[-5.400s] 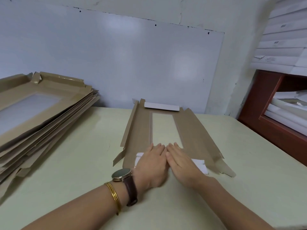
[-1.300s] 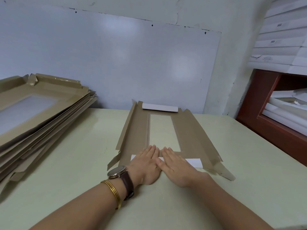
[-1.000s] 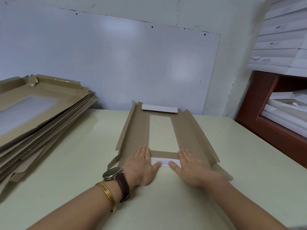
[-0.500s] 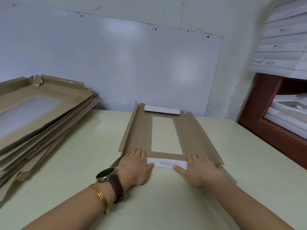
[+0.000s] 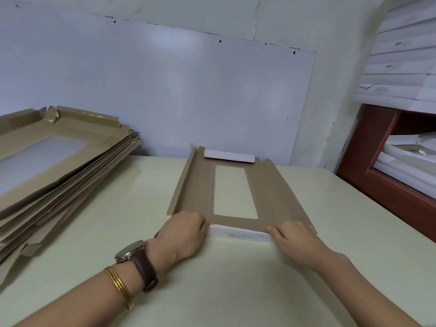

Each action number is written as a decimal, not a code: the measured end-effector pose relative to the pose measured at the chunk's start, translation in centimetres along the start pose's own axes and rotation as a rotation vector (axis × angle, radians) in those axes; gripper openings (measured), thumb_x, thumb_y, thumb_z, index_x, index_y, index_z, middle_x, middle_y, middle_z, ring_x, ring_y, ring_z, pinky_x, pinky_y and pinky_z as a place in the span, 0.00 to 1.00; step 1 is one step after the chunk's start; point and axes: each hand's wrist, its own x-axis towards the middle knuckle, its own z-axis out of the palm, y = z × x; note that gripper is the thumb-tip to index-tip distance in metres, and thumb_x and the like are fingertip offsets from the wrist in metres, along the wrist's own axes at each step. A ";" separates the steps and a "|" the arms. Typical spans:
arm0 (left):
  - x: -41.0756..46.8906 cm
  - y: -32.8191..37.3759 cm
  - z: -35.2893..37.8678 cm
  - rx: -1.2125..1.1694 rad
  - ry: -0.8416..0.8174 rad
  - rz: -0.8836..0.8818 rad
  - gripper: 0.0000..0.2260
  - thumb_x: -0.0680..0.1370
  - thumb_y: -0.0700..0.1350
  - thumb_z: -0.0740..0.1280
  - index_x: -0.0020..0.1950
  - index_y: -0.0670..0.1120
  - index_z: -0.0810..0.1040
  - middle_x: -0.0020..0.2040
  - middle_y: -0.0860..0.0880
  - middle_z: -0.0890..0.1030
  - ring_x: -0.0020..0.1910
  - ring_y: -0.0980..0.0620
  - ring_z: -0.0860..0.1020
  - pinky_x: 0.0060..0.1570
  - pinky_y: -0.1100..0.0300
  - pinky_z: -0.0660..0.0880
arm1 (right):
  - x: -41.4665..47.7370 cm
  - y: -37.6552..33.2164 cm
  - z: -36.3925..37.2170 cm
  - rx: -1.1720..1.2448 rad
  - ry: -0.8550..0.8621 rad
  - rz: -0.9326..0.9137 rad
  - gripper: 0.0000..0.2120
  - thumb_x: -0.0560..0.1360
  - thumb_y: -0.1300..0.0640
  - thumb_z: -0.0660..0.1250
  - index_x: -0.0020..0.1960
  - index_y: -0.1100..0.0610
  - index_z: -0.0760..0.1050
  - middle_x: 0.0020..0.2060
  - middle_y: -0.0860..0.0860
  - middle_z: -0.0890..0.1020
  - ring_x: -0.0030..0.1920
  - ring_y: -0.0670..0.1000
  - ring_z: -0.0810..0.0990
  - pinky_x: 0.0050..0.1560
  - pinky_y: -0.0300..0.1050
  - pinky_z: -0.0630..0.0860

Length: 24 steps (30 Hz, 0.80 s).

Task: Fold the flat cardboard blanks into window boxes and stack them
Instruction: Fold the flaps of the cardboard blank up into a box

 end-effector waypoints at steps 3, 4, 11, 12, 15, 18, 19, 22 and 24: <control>0.1 -0.1 0.0 -0.111 0.009 -0.016 0.15 0.81 0.49 0.57 0.39 0.43 0.75 0.40 0.46 0.79 0.42 0.45 0.76 0.39 0.56 0.69 | -0.3 0.3 0.0 0.091 0.020 -0.019 0.18 0.80 0.50 0.56 0.33 0.55 0.60 0.26 0.48 0.62 0.29 0.47 0.61 0.32 0.46 0.57; 0.1 -0.1 -0.1 -0.170 0.007 -0.020 0.12 0.80 0.48 0.59 0.44 0.45 0.79 0.42 0.47 0.80 0.44 0.47 0.77 0.41 0.57 0.71 | -0.4 0.3 0.0 0.109 0.024 -0.028 0.17 0.78 0.51 0.57 0.34 0.57 0.64 0.27 0.49 0.64 0.30 0.48 0.62 0.33 0.48 0.57; -0.2 -0.4 -0.3 -0.255 -0.081 -0.045 0.24 0.73 0.48 0.68 0.70 0.50 0.71 0.61 0.51 0.77 0.59 0.52 0.75 0.57 0.62 0.72 | -1.2 0.3 0.0 0.036 0.056 -0.089 0.11 0.73 0.53 0.61 0.38 0.60 0.69 0.31 0.50 0.69 0.37 0.51 0.67 0.37 0.47 0.63; -0.3 -0.4 -0.2 -0.251 -0.092 -0.050 0.24 0.73 0.48 0.68 0.69 0.50 0.71 0.61 0.52 0.77 0.59 0.52 0.75 0.58 0.60 0.73 | -1.3 0.3 0.1 0.015 0.062 -0.086 0.10 0.73 0.53 0.61 0.39 0.60 0.71 0.33 0.52 0.71 0.40 0.53 0.70 0.40 0.46 0.65; -0.9 -0.3 0.0 -0.231 -0.077 -0.026 0.17 0.73 0.48 0.67 0.62 0.53 0.76 0.54 0.55 0.79 0.53 0.53 0.77 0.52 0.58 0.75 | -1.8 0.4 0.4 0.000 0.062 -0.064 0.10 0.74 0.52 0.61 0.44 0.58 0.76 0.38 0.53 0.75 0.47 0.53 0.69 0.44 0.42 0.66; -1.7 -0.1 -0.1 -0.162 0.004 0.040 0.10 0.74 0.47 0.65 0.54 0.53 0.77 0.42 0.57 0.76 0.45 0.53 0.76 0.40 0.61 0.69 | -2.4 0.5 0.5 0.033 0.078 -0.069 0.06 0.75 0.53 0.63 0.41 0.53 0.76 0.39 0.48 0.72 0.48 0.48 0.66 0.41 0.36 0.62; -2.0 -0.1 -0.1 -0.134 0.038 0.074 0.08 0.74 0.46 0.65 0.53 0.53 0.77 0.42 0.57 0.76 0.45 0.53 0.75 0.39 0.61 0.67 | -2.6 0.6 0.5 0.043 0.091 -0.081 0.05 0.75 0.54 0.63 0.41 0.51 0.75 0.39 0.47 0.72 0.48 0.47 0.66 0.41 0.35 0.62; -2.9 -0.3 0.1 -0.097 0.121 0.180 0.08 0.75 0.45 0.64 0.53 0.53 0.76 0.48 0.56 0.77 0.50 0.54 0.75 0.43 0.63 0.66 | -3.6 0.9 0.5 0.054 0.160 -0.129 0.06 0.74 0.56 0.66 0.39 0.48 0.73 0.37 0.43 0.72 0.47 0.43 0.66 0.43 0.31 0.63; -3.4 -0.6 0.3 -0.099 0.148 0.227 0.11 0.76 0.45 0.62 0.57 0.53 0.76 0.52 0.57 0.77 0.54 0.56 0.74 0.49 0.64 0.67 | -4.4 0.9 0.7 0.071 0.207 -0.173 0.17 0.73 0.60 0.69 0.34 0.44 0.65 0.33 0.41 0.69 0.44 0.39 0.67 0.42 0.30 0.62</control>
